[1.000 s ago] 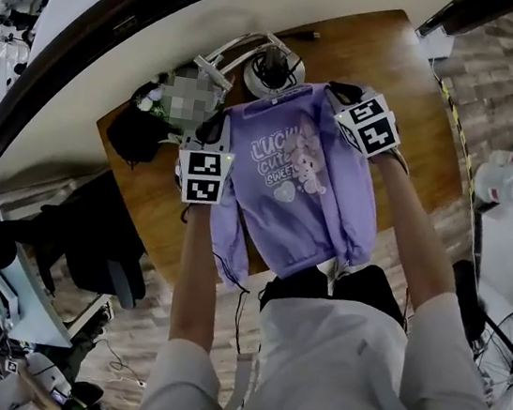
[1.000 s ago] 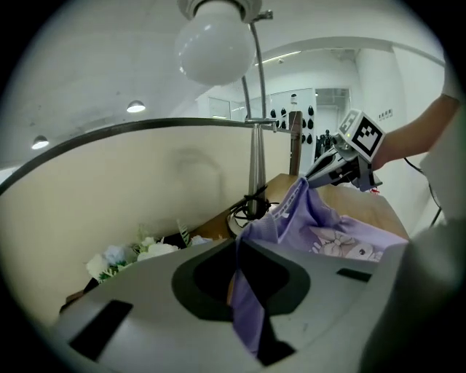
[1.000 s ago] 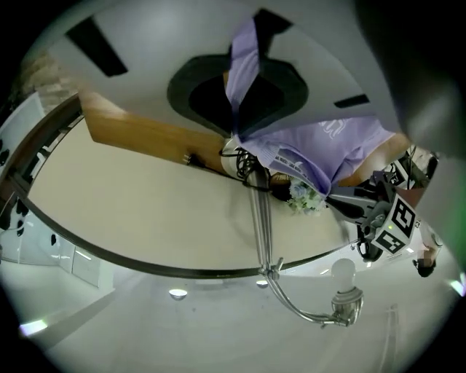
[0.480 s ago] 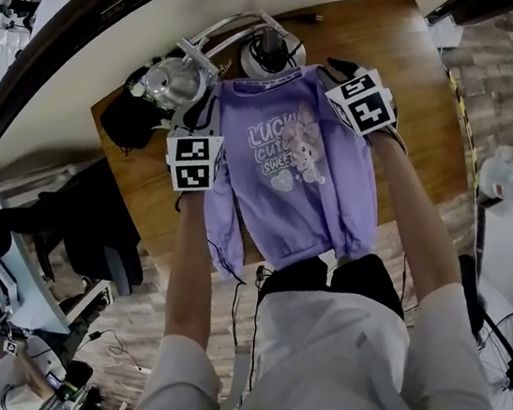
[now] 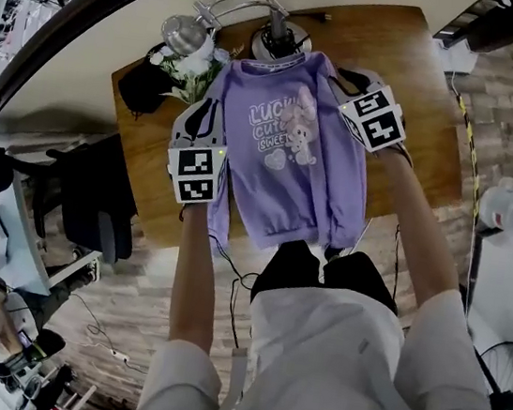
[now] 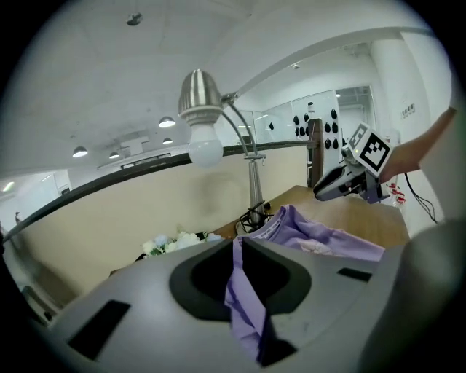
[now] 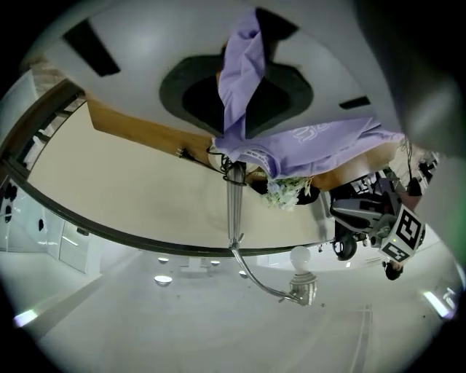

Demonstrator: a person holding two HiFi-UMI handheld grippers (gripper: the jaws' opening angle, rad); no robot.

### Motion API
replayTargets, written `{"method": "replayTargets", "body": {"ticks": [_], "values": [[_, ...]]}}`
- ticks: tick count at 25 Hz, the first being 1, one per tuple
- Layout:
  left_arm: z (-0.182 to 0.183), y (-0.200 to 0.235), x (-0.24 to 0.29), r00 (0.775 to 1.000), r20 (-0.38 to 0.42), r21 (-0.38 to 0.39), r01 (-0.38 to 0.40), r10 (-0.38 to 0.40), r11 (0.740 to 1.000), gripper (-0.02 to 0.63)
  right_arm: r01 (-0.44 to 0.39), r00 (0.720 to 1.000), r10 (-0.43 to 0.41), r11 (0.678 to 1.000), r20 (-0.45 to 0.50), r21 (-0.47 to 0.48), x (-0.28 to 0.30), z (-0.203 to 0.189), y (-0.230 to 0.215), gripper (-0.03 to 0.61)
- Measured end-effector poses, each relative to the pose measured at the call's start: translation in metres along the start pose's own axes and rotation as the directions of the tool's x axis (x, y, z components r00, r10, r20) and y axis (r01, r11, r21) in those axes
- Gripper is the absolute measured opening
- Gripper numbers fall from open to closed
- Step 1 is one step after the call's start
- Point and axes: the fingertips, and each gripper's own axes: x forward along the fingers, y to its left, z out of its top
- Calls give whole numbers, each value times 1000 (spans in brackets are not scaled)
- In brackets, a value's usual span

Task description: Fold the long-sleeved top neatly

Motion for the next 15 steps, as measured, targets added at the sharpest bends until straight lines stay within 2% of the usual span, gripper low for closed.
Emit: {"method": "replayTargets", "body": {"ticks": [6, 15], "values": [[-8, -56, -58, 998, 17, -18, -55, 56, 998, 41, -60, 998, 60, 998, 23, -31, -56, -46, 34, 100], [-41, -187, -97, 1000, 3, -68, -15, 15, 998, 41, -212, 975, 204, 971, -83, -106, -137, -176, 99, 100]]}}
